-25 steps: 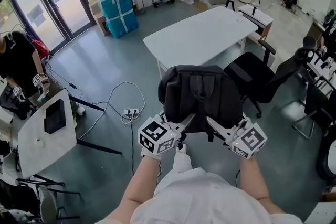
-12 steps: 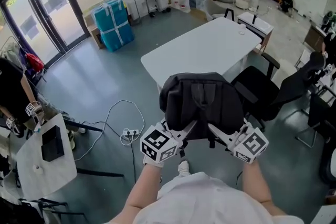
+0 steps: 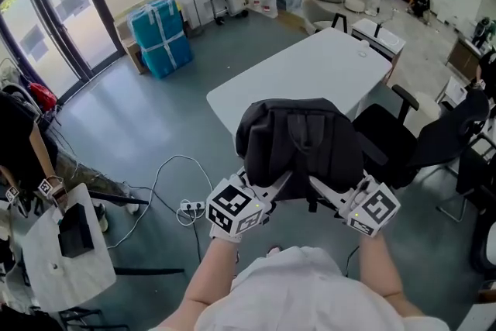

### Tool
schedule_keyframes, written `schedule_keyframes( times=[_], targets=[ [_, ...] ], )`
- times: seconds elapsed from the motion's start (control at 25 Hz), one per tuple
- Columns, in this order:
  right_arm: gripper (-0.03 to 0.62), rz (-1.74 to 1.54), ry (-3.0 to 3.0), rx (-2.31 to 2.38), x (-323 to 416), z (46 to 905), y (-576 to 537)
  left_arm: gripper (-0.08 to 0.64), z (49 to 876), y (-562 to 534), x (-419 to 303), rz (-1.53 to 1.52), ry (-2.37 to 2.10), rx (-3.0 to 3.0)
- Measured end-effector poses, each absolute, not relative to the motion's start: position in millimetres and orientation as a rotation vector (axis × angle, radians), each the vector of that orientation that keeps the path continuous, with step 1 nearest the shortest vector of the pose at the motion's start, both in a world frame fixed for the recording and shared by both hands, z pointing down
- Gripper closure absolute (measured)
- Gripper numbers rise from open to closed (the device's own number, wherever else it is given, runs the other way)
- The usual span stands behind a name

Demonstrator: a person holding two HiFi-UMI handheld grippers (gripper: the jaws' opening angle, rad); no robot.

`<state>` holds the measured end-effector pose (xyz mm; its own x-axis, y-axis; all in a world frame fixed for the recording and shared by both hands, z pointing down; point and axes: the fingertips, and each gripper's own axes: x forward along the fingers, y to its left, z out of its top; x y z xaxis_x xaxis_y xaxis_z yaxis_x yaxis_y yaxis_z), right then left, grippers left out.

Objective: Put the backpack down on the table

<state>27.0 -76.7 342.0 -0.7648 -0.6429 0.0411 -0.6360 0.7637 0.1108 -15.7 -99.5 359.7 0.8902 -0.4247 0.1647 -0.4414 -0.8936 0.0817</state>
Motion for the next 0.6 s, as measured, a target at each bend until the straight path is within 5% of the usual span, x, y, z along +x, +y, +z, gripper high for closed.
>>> schedule_keyframes(
  times=[0.6],
  targets=[
    [0.434, -0.250, -2.947, 0.928, 31.8, 280.2, -173.8, 0.488, 296.3, -195.5, -11.7, 0.219, -0.794, 2.992]
  ],
)
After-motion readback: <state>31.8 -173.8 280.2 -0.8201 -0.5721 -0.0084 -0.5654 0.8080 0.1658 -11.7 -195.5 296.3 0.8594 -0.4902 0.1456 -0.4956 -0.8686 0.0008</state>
